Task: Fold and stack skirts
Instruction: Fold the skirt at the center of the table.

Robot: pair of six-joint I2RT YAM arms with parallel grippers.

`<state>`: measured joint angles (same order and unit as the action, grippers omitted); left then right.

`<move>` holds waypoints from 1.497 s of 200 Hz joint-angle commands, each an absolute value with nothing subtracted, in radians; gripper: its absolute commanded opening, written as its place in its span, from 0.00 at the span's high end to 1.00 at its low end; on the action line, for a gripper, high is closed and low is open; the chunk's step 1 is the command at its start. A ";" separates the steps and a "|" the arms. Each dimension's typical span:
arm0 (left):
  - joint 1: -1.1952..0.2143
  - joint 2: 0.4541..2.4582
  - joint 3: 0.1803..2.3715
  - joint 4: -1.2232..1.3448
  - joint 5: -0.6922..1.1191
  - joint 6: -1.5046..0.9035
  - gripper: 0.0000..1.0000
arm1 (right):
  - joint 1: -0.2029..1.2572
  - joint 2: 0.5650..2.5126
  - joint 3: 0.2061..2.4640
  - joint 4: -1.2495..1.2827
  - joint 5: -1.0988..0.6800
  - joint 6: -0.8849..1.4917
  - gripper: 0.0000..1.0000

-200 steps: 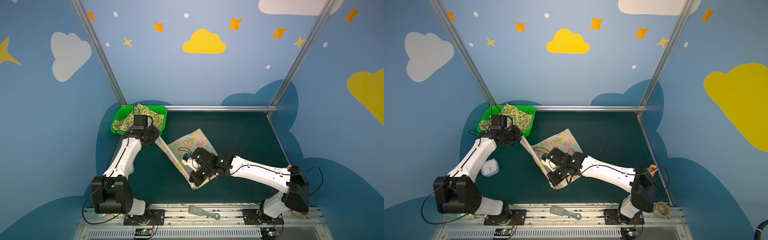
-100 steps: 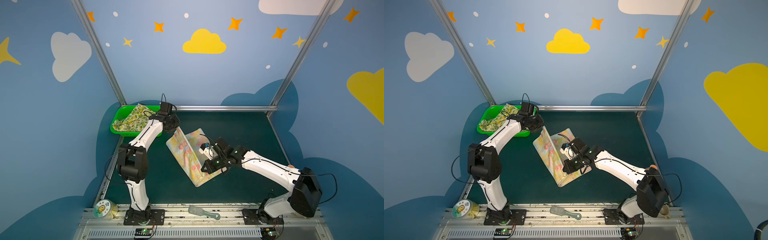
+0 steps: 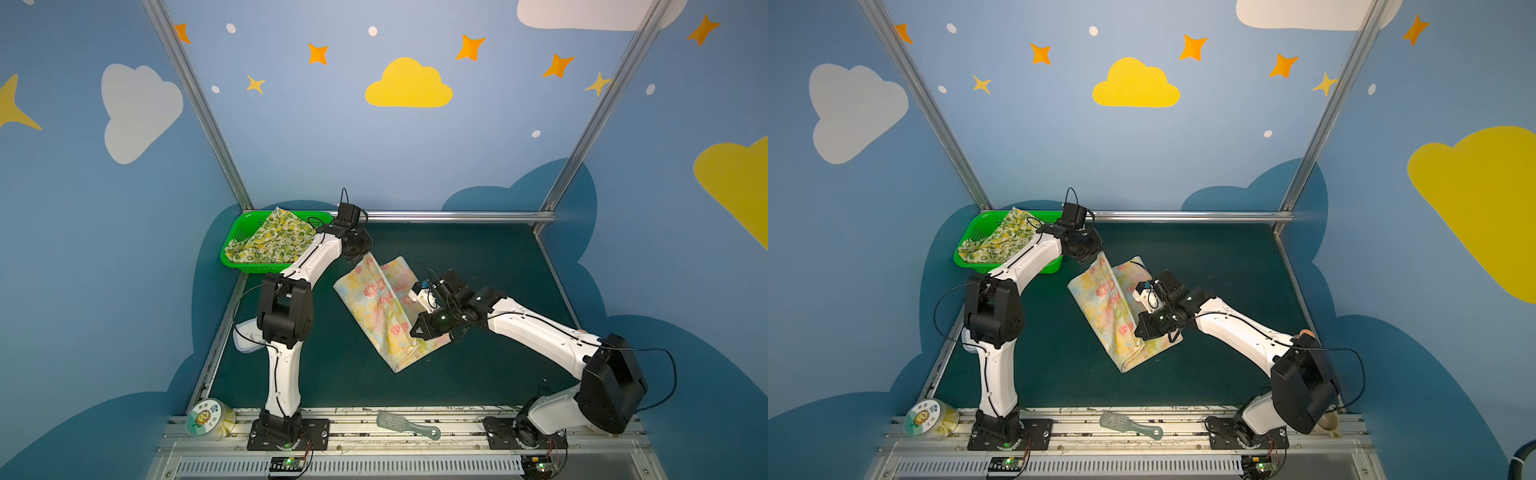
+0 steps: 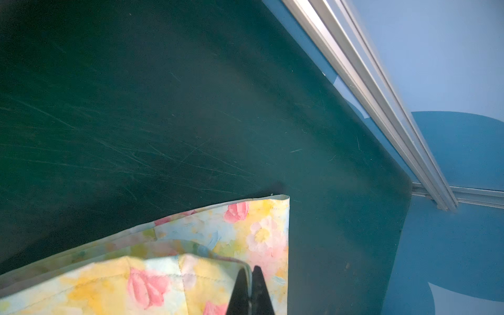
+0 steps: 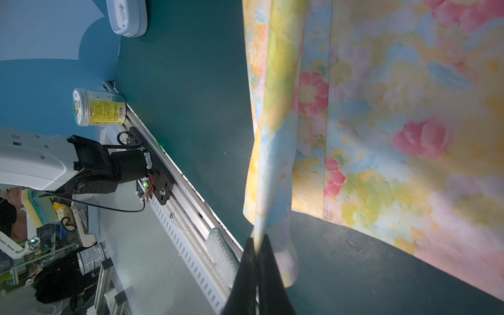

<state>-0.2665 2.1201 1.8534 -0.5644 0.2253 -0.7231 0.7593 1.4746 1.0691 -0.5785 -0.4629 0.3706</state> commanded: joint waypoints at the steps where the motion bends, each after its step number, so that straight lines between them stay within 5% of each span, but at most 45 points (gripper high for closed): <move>1: -0.250 2.154 1.892 -0.466 0.173 -0.736 0.96 | 0.750 1.488 1.036 -0.662 -0.526 0.378 1.00; 299: -0.314 2.361 2.219 -0.549 0.197 -0.764 0.96 | 0.592 1.411 0.983 -0.705 -0.594 0.360 1.00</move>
